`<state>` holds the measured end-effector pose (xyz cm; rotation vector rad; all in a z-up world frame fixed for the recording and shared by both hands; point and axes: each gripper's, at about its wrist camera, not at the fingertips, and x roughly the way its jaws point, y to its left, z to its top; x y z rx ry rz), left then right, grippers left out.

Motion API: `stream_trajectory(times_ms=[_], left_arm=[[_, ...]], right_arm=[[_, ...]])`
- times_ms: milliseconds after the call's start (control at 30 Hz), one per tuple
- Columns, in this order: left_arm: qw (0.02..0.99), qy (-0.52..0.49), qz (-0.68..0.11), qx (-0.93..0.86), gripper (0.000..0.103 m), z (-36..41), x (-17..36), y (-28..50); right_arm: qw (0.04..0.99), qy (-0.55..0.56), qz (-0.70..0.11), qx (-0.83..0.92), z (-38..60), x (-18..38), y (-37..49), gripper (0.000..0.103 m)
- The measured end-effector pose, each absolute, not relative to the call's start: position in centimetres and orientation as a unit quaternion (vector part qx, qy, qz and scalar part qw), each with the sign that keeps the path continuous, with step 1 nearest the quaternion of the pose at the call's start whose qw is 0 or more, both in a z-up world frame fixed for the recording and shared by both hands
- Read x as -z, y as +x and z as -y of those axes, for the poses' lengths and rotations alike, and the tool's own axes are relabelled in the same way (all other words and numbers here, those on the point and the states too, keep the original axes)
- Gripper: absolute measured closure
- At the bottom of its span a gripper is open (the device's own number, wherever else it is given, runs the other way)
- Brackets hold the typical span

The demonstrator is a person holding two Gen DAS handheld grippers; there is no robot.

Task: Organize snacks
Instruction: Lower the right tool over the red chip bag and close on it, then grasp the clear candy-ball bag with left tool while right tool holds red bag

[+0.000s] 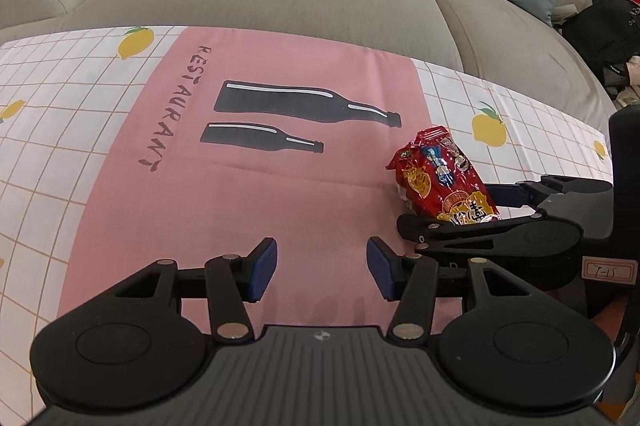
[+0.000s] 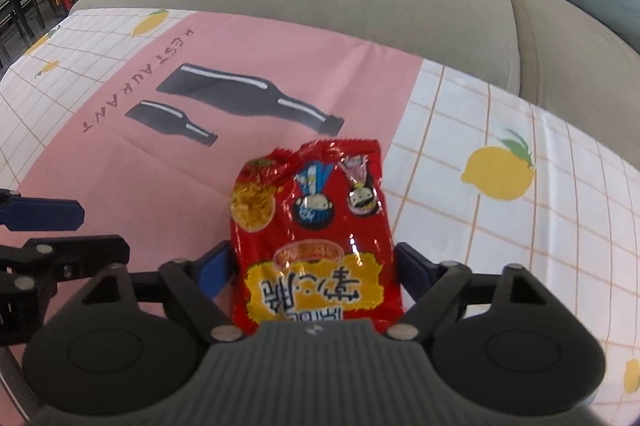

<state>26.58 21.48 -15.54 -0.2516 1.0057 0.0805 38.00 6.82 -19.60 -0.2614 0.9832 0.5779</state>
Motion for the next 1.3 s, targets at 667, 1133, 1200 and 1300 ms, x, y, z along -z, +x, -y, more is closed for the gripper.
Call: stream_trajectory(times_ms=[667,1133,1200,1300], left_arm=[[0.881,-0.022,-0.454,0.132,0.027,-15.1,13.4,26.1],[0.847,0.096,-0.449,0.269,0.017,-6.3,15.9,28.7],[0.839,0.111,-0.45,0.286,0.017,-5.4,16.5,29.3],[0.83,0.136,-0.451,0.299,0.016,-4.4,17.5,30.2]], right_arm=[[0.858,-0.109,-0.451,-0.22,2.0,13.6,34.0,0.03],[0.871,-0.052,-0.457,-0.17,9.7,10.4,34.4,0.03],[0.873,-0.046,-0.456,-0.167,10.1,10.4,34.5,0.03],[0.873,-0.041,-0.456,-0.165,10.6,10.5,34.6,0.03]])
